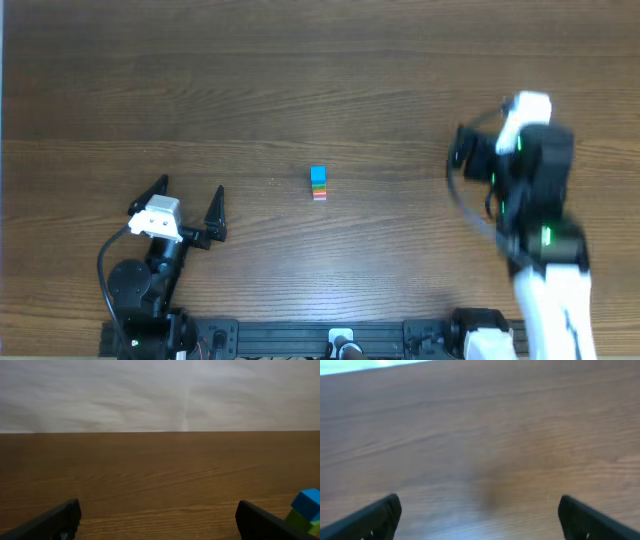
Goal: Stack Cubes
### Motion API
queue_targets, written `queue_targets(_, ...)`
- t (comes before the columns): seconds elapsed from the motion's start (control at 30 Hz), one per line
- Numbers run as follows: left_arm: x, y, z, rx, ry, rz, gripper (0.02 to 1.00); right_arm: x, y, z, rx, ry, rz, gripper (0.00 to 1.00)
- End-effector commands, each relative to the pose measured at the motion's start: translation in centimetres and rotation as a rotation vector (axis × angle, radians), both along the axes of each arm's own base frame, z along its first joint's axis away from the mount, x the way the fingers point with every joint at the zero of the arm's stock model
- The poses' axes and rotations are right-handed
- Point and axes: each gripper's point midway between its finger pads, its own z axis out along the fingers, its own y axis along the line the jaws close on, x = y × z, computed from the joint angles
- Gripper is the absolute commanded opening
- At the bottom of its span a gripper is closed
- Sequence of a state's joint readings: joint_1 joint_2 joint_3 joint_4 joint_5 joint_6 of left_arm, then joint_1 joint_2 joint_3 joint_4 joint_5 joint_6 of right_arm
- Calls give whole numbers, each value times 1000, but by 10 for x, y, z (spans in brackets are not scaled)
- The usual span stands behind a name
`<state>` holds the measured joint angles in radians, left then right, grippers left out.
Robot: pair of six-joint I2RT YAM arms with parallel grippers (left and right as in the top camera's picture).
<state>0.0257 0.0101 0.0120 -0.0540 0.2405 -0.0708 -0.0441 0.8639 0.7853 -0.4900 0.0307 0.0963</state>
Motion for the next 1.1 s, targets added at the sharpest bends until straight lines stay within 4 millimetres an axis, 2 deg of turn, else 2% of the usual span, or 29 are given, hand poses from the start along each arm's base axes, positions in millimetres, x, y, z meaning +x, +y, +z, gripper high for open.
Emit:
queue_targets(0.03,0,-1,-1,13,-4,-9,998,-32,12,2,7,-162,60,993)
queue_targets(0.2,0,-1,-1,13,-4,-9,998,-56,13,12,-8,-380,63,993)
queue_targets(0.33,0,-1,-1,13,-4,-9,998,-63,15,3,-13,-480,73,991)
queue_targets(0.57,0,-1,-1,13,-4,-9,998,-60,15,-26,-15,-502,73,991)
queue_targets(0.83,0,-1,-1,13,-4,-9,998,-54,15,-28,-52,-589,82,993)
queue_targets(1.1,0,-1,-1,13,-4,-9,998,-52,18,-40,-45,-571,99,991)
